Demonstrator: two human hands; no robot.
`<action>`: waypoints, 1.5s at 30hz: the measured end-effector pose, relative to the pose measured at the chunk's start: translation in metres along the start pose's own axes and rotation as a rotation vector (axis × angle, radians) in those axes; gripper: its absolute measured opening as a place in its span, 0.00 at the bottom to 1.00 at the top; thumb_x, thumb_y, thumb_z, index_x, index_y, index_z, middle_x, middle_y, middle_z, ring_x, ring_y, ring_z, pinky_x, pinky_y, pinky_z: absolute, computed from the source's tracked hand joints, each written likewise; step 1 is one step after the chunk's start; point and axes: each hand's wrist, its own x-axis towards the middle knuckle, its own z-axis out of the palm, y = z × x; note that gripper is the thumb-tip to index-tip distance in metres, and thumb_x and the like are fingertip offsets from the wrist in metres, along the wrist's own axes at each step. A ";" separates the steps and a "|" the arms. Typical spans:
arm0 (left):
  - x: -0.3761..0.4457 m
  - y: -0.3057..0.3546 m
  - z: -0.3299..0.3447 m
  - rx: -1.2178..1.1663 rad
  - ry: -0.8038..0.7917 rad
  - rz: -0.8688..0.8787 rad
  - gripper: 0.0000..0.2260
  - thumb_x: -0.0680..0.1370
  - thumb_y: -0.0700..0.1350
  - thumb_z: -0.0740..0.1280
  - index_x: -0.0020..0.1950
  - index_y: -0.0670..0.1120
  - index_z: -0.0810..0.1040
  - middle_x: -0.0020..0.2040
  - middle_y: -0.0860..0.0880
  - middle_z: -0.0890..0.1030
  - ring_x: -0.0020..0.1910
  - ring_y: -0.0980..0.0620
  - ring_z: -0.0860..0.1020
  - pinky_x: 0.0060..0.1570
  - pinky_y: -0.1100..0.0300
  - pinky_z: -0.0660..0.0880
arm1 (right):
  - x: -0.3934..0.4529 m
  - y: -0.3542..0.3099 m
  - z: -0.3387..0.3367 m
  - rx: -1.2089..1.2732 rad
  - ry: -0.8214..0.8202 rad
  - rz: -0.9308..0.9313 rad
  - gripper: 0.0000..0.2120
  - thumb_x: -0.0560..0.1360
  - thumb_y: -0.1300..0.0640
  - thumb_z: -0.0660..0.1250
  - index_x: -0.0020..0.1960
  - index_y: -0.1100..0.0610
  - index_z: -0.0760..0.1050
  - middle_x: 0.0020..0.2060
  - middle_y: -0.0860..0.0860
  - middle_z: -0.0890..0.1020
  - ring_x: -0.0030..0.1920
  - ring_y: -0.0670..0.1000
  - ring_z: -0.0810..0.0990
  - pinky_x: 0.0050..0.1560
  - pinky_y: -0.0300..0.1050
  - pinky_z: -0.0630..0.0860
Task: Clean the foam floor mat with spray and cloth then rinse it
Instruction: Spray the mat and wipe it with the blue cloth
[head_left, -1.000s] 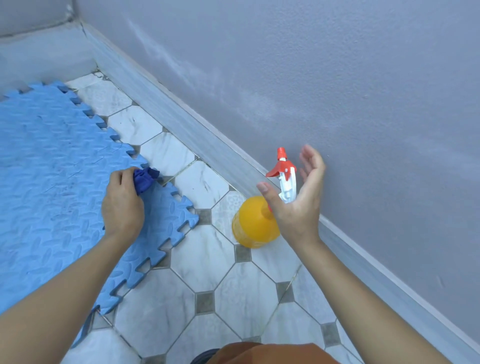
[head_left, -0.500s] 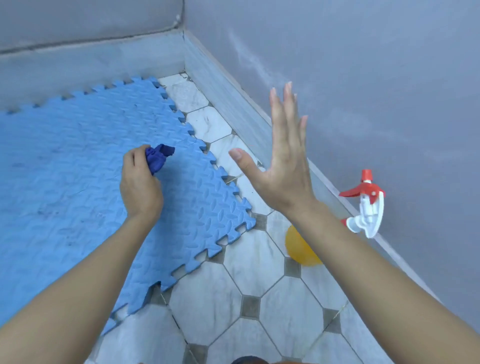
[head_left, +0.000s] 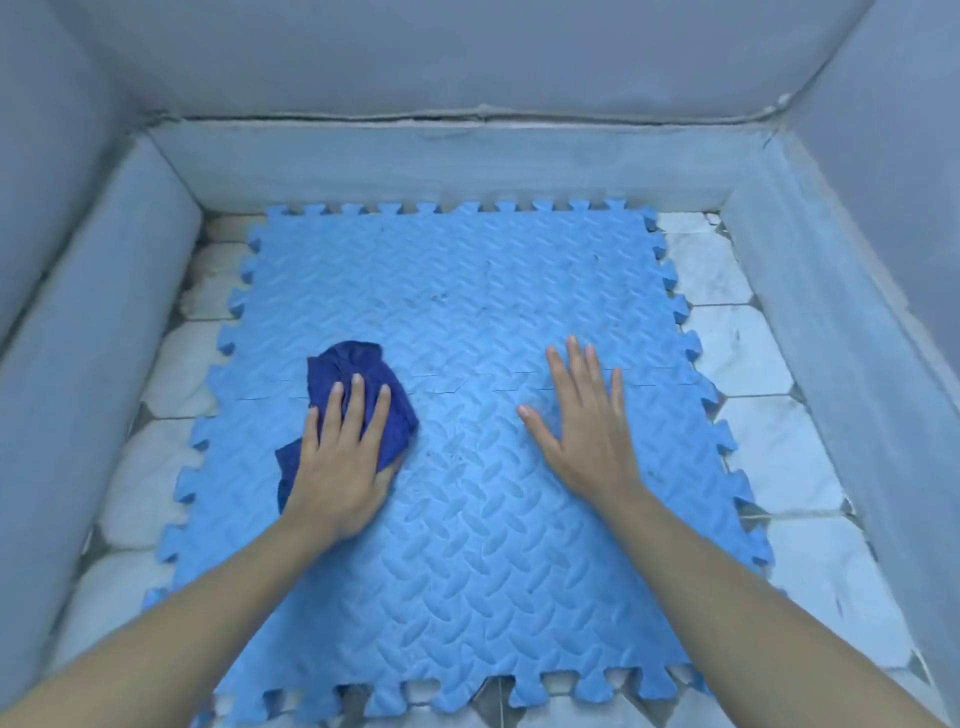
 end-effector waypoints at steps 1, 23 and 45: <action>0.000 0.000 0.005 0.069 -0.016 0.037 0.32 0.77 0.60 0.48 0.78 0.47 0.55 0.78 0.42 0.55 0.76 0.39 0.55 0.70 0.42 0.53 | 0.000 0.002 0.005 0.007 0.028 0.013 0.35 0.78 0.35 0.51 0.79 0.53 0.56 0.79 0.53 0.55 0.79 0.52 0.49 0.77 0.61 0.48; 0.173 -0.049 -0.028 -0.007 0.093 -0.264 0.27 0.80 0.59 0.43 0.79 0.53 0.49 0.79 0.52 0.47 0.78 0.48 0.46 0.74 0.49 0.44 | 0.009 0.015 0.026 -0.025 0.171 0.166 0.27 0.76 0.47 0.54 0.71 0.56 0.72 0.72 0.56 0.71 0.73 0.54 0.64 0.74 0.57 0.54; 0.252 0.042 -0.032 -0.114 0.118 -0.322 0.26 0.82 0.54 0.47 0.79 0.50 0.48 0.79 0.49 0.46 0.77 0.43 0.44 0.75 0.47 0.43 | 0.007 0.015 0.023 -0.093 0.069 0.148 0.26 0.77 0.49 0.54 0.73 0.54 0.69 0.74 0.55 0.68 0.76 0.54 0.63 0.76 0.55 0.51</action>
